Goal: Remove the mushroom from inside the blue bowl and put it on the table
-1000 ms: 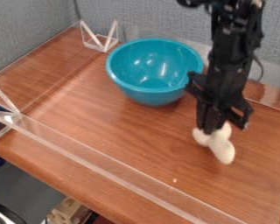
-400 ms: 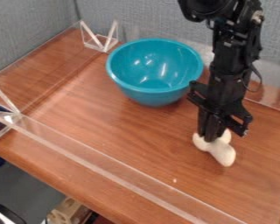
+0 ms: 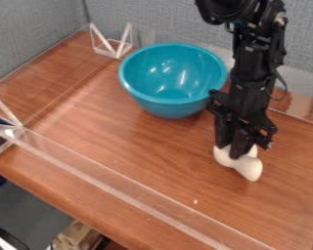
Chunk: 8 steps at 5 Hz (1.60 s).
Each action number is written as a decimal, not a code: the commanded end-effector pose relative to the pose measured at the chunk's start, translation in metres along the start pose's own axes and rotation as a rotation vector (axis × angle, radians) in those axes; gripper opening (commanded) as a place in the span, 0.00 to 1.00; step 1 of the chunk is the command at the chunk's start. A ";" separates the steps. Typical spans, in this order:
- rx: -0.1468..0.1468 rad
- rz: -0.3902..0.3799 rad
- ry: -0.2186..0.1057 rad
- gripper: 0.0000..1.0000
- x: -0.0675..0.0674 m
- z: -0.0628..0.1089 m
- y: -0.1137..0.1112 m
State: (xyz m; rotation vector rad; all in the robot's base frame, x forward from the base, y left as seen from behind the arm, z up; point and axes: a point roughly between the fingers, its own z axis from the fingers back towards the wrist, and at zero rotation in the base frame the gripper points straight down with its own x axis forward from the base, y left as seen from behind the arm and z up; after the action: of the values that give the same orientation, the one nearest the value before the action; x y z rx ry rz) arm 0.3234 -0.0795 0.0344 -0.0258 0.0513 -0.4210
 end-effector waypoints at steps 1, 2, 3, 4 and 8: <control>0.008 0.011 0.006 1.00 -0.001 -0.011 0.011; 0.013 0.019 0.009 1.00 -0.003 -0.008 0.012; 0.018 0.026 0.012 1.00 -0.005 -0.005 0.013; 0.023 0.034 0.014 1.00 -0.007 -0.002 0.014; 0.042 0.066 0.013 1.00 -0.014 0.016 0.018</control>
State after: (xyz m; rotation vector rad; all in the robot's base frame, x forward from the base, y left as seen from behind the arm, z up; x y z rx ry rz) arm 0.3140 -0.0652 0.0350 0.0128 0.1047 -0.3848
